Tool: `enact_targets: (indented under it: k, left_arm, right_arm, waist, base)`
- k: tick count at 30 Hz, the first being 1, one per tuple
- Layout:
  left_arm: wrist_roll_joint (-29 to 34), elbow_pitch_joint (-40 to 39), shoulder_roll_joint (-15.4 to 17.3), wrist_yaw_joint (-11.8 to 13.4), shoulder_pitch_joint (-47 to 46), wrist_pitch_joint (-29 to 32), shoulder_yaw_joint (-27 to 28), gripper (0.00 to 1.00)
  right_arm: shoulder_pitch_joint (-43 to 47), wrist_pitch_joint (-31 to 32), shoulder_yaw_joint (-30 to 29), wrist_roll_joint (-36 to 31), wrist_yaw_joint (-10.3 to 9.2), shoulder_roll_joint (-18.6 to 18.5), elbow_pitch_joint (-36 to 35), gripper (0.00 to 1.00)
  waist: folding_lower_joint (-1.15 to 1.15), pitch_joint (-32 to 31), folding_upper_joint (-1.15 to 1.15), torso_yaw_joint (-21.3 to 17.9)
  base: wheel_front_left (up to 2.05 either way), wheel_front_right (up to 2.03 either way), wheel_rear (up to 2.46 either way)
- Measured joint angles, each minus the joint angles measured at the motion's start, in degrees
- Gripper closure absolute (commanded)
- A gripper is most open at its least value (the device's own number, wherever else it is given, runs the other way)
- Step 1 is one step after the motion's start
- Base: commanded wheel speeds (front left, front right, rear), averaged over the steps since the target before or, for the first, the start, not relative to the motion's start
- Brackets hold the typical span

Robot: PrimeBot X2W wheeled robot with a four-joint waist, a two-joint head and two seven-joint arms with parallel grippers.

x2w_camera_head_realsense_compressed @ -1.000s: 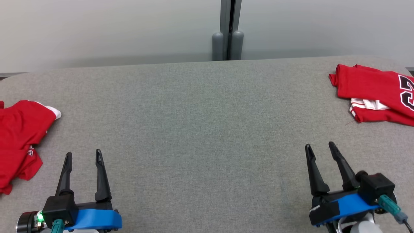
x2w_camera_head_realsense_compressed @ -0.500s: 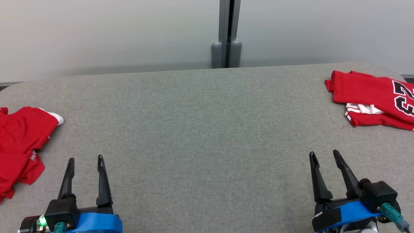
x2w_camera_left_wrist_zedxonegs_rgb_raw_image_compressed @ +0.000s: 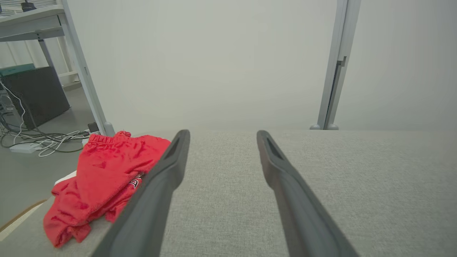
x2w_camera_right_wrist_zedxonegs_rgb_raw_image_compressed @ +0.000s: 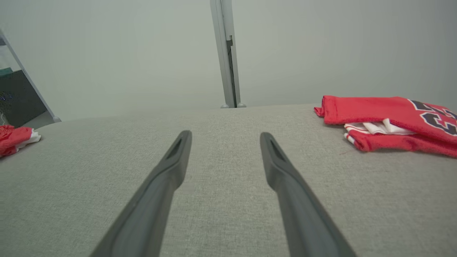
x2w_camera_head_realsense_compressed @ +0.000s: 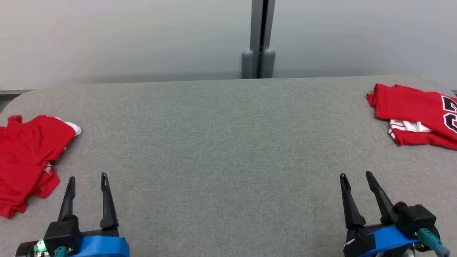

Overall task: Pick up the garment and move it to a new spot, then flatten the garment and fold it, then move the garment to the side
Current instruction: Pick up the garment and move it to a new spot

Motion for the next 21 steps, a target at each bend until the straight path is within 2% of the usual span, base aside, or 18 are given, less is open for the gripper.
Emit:
enact_targets:
  k: [9, 21]
  left_arm:
    - [-0.1, -0.3, 0.1, 1.1, 0.1, 0.0, 0.8, 0.0]
    - [-0.9, -1.6, 0.1, 2.2, 0.2, 0.0, 2.3, 0.0]
  right_arm:
    - [0.0, 0.0, 0.7, -0.6, 0.0, 0.0, 0.2, 0.0]
    - [-0.3, 0.0, 0.3, -1.7, 0.0, 0.1, 0.2, 0.0]
  waist:
    - [0.0, -0.1, 0.0, 5.1]
    - [0.0, 0.5, 0.0, 15.5]
  base:
    - [0.0, 0.0, 0.0]
    - [0.0, 0.0, 0.0]
